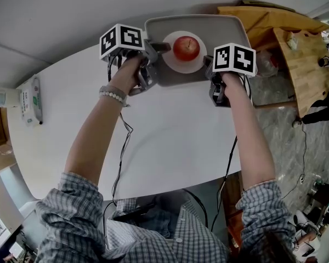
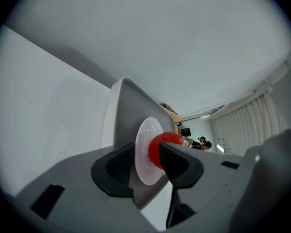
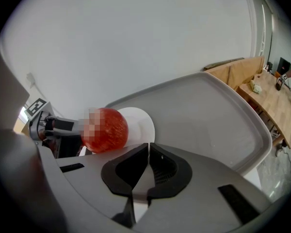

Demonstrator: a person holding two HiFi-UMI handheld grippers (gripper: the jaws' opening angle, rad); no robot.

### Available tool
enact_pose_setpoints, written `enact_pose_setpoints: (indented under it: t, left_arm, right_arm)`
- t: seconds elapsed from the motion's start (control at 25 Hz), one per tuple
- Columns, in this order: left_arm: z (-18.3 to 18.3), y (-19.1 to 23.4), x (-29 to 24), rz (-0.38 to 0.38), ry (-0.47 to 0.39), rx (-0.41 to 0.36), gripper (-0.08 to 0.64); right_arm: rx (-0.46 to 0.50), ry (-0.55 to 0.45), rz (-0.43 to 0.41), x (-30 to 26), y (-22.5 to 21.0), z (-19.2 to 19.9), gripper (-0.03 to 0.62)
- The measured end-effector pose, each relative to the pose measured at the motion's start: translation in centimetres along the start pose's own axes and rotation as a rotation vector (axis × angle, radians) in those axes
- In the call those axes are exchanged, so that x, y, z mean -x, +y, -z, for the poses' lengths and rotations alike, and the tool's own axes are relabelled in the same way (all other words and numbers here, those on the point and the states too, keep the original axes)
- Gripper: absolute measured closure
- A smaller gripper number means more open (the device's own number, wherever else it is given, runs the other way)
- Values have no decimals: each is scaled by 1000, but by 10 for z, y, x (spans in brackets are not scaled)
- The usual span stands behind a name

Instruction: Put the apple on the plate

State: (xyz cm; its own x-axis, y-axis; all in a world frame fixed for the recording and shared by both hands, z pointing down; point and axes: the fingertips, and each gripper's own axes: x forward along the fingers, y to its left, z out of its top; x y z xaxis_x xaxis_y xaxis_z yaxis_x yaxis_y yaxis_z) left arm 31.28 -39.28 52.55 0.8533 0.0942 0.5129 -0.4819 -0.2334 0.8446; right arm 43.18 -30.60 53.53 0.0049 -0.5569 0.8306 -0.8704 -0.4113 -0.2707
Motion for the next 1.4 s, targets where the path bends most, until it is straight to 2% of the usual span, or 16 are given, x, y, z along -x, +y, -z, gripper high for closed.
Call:
enact_pose_setpoints:
  t: [0.44,0.64,0.8,0.96,1.16,1.4]
  left_arm:
    - [-3,4,6,-5,-11,-9,417]
    - [-4,-2,12,-3,-33,-82,420]
    - [-5,-6,20,-29,-66,-169,492]
    - [4,-10,32,-77,-80,-295,546]
    - [19,-29,55,-101,-107,-441,551]
    - [38,-69,97,-126,-194,-645,551]
  right_arm:
    - [-3,-20,6,3,-3,-5,569]
    - [-29,-90,-13,8,-4,-11,569]
    - [-27,-154,-35,17,-3,-17,569]
    - [-18,-217,-30,34,0,-19,569]
    - [4,-317,-53,67,10,-21,569]
    - [78,-434,-103,117,38,-19,569]
